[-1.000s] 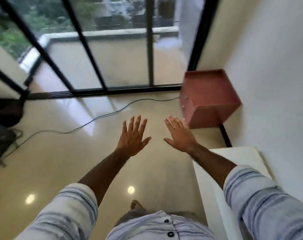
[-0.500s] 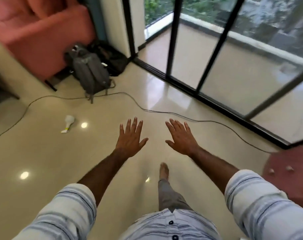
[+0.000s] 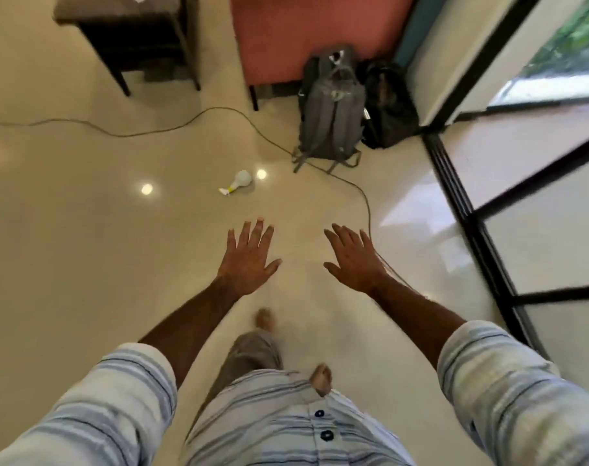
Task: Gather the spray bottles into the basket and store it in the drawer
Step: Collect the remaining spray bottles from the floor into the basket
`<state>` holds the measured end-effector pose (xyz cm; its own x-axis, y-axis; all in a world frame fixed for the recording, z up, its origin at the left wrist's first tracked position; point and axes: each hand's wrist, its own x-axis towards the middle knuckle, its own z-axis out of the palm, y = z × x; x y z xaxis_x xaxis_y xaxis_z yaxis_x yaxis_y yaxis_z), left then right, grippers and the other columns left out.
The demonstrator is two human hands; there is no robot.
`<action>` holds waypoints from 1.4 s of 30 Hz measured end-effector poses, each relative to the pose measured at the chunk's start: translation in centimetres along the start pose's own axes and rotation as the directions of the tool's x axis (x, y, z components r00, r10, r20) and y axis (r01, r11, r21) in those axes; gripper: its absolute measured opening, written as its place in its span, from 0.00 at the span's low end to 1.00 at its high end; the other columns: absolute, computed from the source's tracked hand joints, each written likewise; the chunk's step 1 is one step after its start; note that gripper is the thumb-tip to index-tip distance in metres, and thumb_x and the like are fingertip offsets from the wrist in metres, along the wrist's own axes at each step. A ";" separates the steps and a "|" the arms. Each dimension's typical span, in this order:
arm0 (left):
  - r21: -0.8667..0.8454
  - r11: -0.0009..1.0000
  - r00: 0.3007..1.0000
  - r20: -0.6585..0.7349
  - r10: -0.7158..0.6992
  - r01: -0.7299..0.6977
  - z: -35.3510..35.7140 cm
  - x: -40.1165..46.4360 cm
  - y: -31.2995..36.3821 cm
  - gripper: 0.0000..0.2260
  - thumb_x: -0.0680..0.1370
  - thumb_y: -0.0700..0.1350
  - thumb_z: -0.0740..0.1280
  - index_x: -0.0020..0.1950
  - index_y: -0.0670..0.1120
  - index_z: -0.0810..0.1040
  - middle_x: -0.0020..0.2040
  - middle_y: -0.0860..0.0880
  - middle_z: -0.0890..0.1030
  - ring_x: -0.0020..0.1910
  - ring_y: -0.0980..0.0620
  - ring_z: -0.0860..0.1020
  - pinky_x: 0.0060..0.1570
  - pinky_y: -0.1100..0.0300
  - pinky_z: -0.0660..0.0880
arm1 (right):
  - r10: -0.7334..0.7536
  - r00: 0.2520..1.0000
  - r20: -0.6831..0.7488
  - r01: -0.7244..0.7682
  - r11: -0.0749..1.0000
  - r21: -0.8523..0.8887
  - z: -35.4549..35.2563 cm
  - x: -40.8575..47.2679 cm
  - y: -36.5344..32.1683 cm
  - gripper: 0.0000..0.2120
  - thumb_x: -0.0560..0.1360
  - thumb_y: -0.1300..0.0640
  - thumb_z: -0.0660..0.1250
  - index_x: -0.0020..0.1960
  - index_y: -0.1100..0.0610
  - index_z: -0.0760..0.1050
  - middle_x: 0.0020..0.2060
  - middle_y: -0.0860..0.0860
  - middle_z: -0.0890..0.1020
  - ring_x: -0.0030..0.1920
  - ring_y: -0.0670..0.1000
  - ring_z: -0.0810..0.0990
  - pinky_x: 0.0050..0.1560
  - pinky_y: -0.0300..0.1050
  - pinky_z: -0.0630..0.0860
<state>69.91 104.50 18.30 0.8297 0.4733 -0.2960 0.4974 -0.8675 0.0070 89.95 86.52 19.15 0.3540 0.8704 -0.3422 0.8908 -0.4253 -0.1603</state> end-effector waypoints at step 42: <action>-0.140 0.969 0.929 0.338 -0.147 0.204 45.3 63.1 -48.3 0.33 0.82 0.56 0.56 0.82 0.44 0.47 0.83 0.42 0.45 0.82 0.39 0.46 0.76 0.37 0.52 | -0.226 0.819 0.528 0.427 0.855 -0.296 35.6 96.8 -6.3 0.42 0.75 0.53 0.69 0.81 0.46 0.48 0.80 0.53 0.50 0.79 0.62 0.49 0.71 0.71 0.59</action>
<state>86.76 169.37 -43.98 0.6122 0.5156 -0.5994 0.6866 -0.7226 0.0798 108.43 164.59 -45.94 -0.0624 0.6777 -0.7327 0.9966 0.0815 -0.0095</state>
